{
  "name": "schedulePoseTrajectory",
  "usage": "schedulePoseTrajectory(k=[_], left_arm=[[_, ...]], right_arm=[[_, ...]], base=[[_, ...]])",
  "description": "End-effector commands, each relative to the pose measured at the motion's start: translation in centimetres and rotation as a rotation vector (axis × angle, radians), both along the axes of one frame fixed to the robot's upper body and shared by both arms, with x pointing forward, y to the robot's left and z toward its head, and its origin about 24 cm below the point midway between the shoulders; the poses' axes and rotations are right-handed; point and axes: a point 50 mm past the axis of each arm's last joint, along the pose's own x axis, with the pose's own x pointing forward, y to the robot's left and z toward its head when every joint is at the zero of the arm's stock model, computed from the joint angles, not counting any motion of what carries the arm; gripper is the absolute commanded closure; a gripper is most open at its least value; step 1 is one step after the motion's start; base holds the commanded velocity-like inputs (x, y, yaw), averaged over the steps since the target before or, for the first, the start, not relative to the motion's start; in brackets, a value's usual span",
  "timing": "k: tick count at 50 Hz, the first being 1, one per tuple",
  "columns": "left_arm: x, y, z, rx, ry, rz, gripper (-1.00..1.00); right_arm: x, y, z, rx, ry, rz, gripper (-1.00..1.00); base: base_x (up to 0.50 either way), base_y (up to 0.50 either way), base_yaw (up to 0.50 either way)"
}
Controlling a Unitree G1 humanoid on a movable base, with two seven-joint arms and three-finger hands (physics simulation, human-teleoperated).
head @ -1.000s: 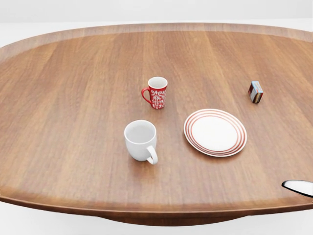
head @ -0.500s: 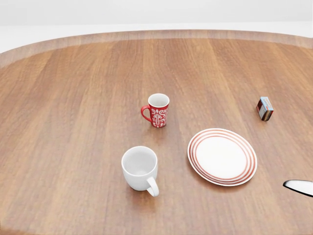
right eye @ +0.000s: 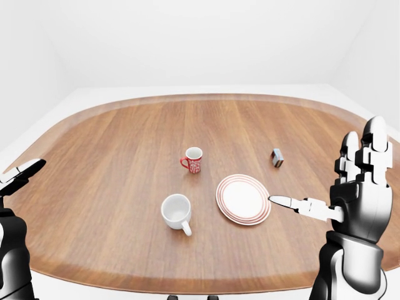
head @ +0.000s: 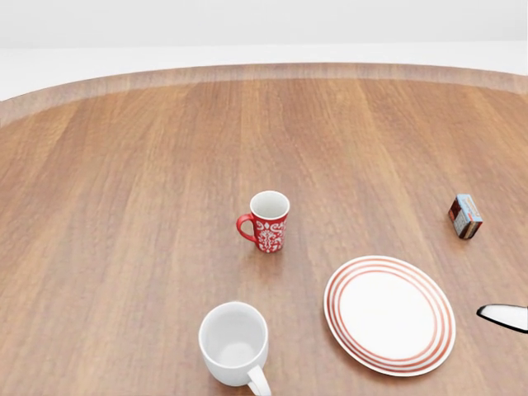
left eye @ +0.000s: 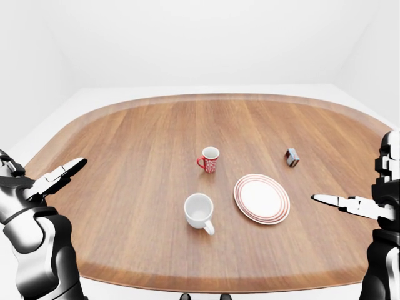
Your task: Put the white mug on the plate.
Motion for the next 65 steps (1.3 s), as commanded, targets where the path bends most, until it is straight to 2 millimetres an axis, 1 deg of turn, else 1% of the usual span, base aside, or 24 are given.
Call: schedulePoseTrajectory(k=[1,11,18,19,20,21,23,25,26,29,30,33,34,38,39,40,43,45,46,47,53,59,60,65], left_arm=[[-0.1,0.0,0.1,0.002,-0.003,0.001,-1.00],[0.0,0.0,0.1,0.003,-0.002,0.001,-1.00],[0.0,-0.1,0.1,0.005,-0.004,-0.002,-1.00],[0.1,-0.2,0.1,0.006,-0.002,-0.003,-1.00],[0.1,-0.2,0.1,0.006,-0.002,-0.003,-1.00],[0.1,-0.2,0.0,0.007,0.002,-0.005,-1.00],[0.2,-0.2,0.0,0.007,0.003,-0.006,-1.00],[0.2,-0.3,0.0,0.006,0.004,-0.007,-1.00],[0.2,-0.3,0.0,0.007,0.005,-0.006,-1.00],[0.2,-0.3,0.0,0.006,0.005,-0.006,-1.00],[0.2,-0.3,0.0,0.006,0.005,-0.008,-1.00],[0.2,-0.3,-0.1,0.006,0.009,-0.010,-1.00],[0.3,-0.3,-0.1,0.006,0.009,-0.009,-1.00],[0.2,-0.5,-0.2,0.010,0.011,-0.009,-1.00],[0.2,-0.5,-0.2,0.010,0.011,-0.009,-1.00],[0.2,-0.5,-0.2,0.012,0.011,-0.011,-1.00],[0.2,-0.5,-0.2,0.013,0.011,-0.012,-1.00],[0.2,-0.5,-0.2,0.012,0.011,-0.011,-1.00],[0.2,-0.5,-0.1,0.012,0.011,-0.009,-1.00],[0.2,-0.5,-0.2,0.012,0.011,-0.010,-1.00],[0.3,-0.6,-0.3,0.008,0.016,-0.013,-1.00],[0.5,-0.7,-0.2,0.011,0.014,-0.016,-1.00],[0.5,-0.7,-0.2,0.012,0.016,-0.017,-1.00],[0.6,-0.7,-0.4,0.011,0.025,-0.017,-1.00]], right_arm=[[0.1,0.0,-0.2,0.006,0.007,0.003,-1.00],[0.5,0.6,0.3,-0.015,-0.008,0.032,-1.00],[1.2,1.1,2.2,-0.073,-0.079,0.054,-1.00],[2.0,1.3,2.9,-0.101,-0.102,0.069,-1.00],[2.0,1.3,3.0,-0.102,-0.103,0.070,-1.00],[2.8,1.6,3.5,-0.131,-0.108,0.111,-1.00],[4.9,3.0,4.9,-0.266,-0.099,0.174,-1.00],[6.1,3.9,5.4,-0.352,-0.081,0.197,-1.00],[7.4,5.1,5.9,-0.454,-0.053,0.236,-1.00],[9.2,6.7,6.6,-0.601,-0.008,0.263,-1.00],[10.4,8.2,6.8,-0.717,0.032,0.299,-1.00],[12.6,10.6,6.5,-0.891,0.150,0.352,-1.00],[13.8,11.5,6.5,-0.934,0.199,0.382,-1.00],[17.3,13.8,6.0,-1.125,0.416,0.396,-1.00],[17.7,14.0,6.0,-1.136,0.435,0.375,-1.00],[18.6,15.0,5.7,-1.207,0.485,0.356,-1.00],[20.1,15.8,5.9,-1.271,0.557,0.295,-1.00],[20.4,16.1,5.9,-1.272,0.574,0.285,-1.00],[20.8,17.2,5.9,-1.337,0.590,0.274,-1.00],[20.9,17.5,5.9,-1.335,0.593,0.275,-1.00],[22.4,18.3,3.4,-1.389,0.748,0.304,-1.00],[22.0,19.2,2.2,-1.463,0.771,0.271,-1.00],[21.7,19.6,1.5,-1.478,0.771,0.280,-1.00],[21.3,19.9,-0.9,-1.528,0.832,0.284,-1.00]], base=[[0.31,0.00,0.00],[0.22,0.00,0.00],[0.00,0.00,0.00],[0.00,0.00,0.00],[0.00,0.00,0.00],[0.00,0.00,0.00],[0.00,0.00,0.00],[0.00,0.00,0.00],[0.00,0.00,0.00],[0.00,0.00,0.00],[0.00,0.00,0.00],[0.00,0.00,0.00],[0.00,0.00,0.00],[0.00,0.00,0.00],[0.00,0.00,0.00],[0.00,0.00,0.00],[0.00,0.00,0.00],[0.00,0.00,0.00],[0.00,0.00,0.00],[0.00,0.00,0.00],[0.00,0.00,0.00],[0.00,0.00,0.00],[0.00,0.00,0.00],[0.00,0.00,0.00]])
